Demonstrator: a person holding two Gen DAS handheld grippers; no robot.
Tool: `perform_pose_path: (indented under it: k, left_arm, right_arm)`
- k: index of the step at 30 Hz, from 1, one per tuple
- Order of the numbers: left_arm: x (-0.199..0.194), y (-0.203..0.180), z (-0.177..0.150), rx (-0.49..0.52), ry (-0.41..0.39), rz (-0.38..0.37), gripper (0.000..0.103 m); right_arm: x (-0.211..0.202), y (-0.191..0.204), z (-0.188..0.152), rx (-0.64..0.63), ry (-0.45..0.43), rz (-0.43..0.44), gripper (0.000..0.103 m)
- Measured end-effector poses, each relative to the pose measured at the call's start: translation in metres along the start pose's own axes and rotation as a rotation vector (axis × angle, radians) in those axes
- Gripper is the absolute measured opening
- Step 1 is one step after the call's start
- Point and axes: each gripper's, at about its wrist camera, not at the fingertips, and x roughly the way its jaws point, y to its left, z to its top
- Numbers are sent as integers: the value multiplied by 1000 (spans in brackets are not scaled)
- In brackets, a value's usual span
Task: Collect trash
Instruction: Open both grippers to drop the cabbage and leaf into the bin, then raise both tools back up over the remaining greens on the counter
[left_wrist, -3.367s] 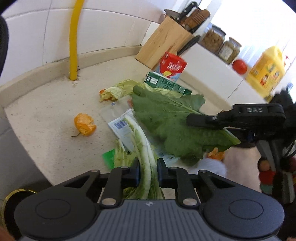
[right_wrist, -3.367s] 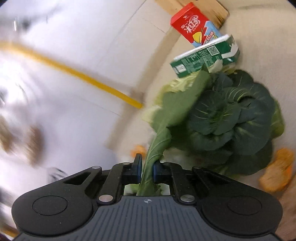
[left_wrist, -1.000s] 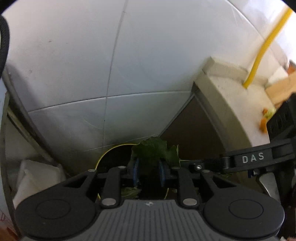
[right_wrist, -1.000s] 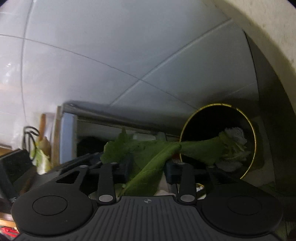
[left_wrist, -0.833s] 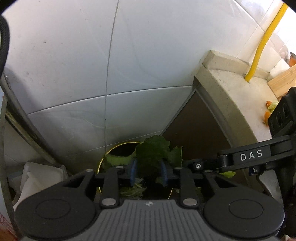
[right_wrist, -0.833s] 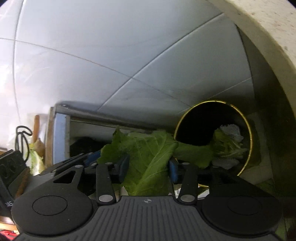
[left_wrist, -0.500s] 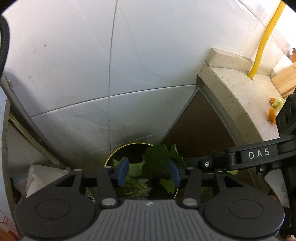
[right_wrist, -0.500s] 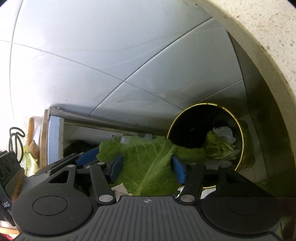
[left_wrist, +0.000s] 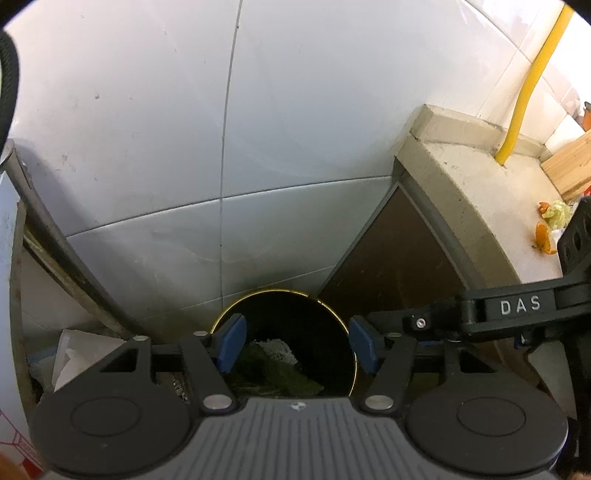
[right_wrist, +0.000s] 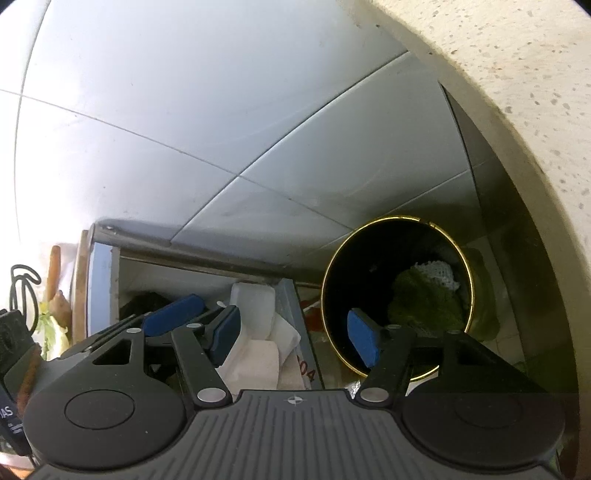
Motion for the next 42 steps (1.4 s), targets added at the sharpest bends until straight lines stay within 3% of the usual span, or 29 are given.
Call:
perform_pose_path:
  k: [7,10,14,18,33,42]
  left_arm:
    - [-5,-6,-1,15,-15,-52,60]
    - [-7,-10,-1,28,-25,-82,60]
    - [-15,-18,-2,55,-47,-81,59]
    - [-26,-34,1,94,-55,-130,59]
    - [-45,-161,19,375,-61,-344,65]
    - [-19,-232,37,519,-105,-348,65]
  right_arm:
    - [-46,19,-12,-25,-77,16,73]
    - [-72,25,-19,-43,-140,18,80]
    - [-101,22,-32,-46,-214,3,80]
    - [-123,12,-43,-18,-273,7,80]
    - [-223,-43,-84,120,-555,-97,81]
    - [-258,-81,-102,213,-646,-138,83]
